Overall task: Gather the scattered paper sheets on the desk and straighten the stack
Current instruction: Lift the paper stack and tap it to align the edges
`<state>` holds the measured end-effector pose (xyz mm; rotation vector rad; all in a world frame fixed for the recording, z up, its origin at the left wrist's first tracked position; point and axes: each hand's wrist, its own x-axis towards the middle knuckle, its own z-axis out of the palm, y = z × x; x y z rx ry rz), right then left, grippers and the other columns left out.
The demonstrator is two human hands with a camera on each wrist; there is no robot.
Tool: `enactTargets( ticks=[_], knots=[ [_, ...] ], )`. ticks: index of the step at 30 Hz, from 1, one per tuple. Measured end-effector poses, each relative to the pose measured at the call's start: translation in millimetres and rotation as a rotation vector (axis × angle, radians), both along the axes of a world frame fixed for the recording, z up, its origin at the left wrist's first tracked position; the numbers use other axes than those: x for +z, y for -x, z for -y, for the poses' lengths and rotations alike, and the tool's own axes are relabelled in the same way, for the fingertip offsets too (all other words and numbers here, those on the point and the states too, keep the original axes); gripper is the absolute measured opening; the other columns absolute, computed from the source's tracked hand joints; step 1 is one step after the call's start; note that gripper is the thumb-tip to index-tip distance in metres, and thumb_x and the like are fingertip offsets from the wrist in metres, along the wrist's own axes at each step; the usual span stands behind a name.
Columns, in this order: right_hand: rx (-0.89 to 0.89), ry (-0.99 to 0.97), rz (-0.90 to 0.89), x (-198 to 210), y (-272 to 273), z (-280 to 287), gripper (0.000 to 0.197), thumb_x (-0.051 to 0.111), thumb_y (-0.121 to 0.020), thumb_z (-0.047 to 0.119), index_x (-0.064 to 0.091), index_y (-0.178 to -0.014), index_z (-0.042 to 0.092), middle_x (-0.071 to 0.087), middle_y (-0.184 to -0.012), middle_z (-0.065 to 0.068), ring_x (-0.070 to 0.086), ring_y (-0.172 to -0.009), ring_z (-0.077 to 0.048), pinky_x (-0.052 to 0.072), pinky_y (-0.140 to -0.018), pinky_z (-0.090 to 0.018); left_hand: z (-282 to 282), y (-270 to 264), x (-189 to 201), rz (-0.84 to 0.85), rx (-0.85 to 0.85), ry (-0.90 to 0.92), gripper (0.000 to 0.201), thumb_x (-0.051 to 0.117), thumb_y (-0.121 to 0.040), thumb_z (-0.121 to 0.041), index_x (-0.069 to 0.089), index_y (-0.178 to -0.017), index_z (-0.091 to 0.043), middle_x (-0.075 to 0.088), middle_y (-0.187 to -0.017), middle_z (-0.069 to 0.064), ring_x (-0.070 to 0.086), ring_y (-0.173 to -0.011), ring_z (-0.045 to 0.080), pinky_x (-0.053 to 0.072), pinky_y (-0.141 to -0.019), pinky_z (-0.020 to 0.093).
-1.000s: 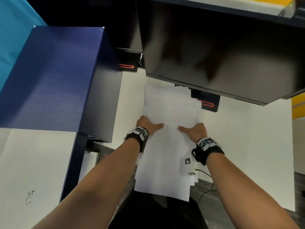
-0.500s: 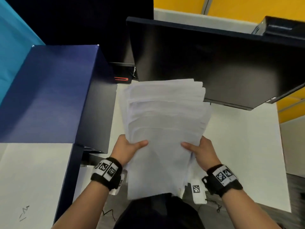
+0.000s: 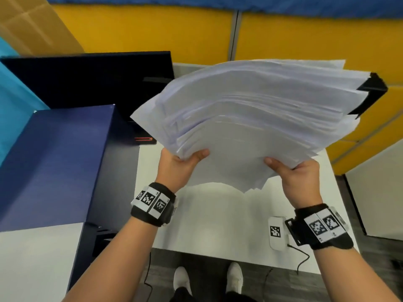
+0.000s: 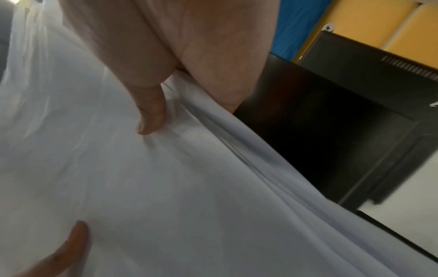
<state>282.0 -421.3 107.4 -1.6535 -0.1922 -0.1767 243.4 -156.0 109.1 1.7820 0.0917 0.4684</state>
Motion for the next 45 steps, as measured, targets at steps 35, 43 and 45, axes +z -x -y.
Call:
enactTargets(
  ticks=[35,43,45],
  knots=[
    [-0.031,0.023,-0.083,-47,-16,8,0.043,0.082,-0.073,0.004,0.067,-0.095,0.036,0.073,-0.091,0.030,0.068,-0.087,0.010,0.053,-0.075,-0.008,15,-22,-49,-0.235,-0.057,0.152,0.043,0.087,-0.074,-0.009,0.070,-0.111,-0.022,0.075,-0.105,-0.012,0.071,-0.096,-0.002,0.055,-0.079,0.014],
    [0.030,0.070,-0.308,-80,-12,13,0.043,0.088,-0.060,0.037,0.070,-0.098,0.030,0.077,-0.097,0.011,0.073,-0.094,-0.009,0.057,-0.087,-0.028,19,-15,-86,-0.398,0.074,0.211,0.058,0.095,-0.060,-0.037,0.071,-0.110,-0.019,0.078,-0.103,-0.005,0.075,-0.096,0.014,0.062,-0.083,0.036],
    [-0.005,0.061,-0.290,-75,-11,12,0.030,0.085,-0.070,0.025,0.070,-0.095,0.032,0.077,-0.091,0.014,0.073,-0.090,-0.010,0.058,-0.084,-0.029,24,-12,-73,-0.302,0.096,0.217,0.070,0.094,-0.058,-0.042,0.067,-0.118,-0.018,0.075,-0.110,-0.004,0.072,-0.101,0.010,0.061,-0.087,0.033]
  ],
)
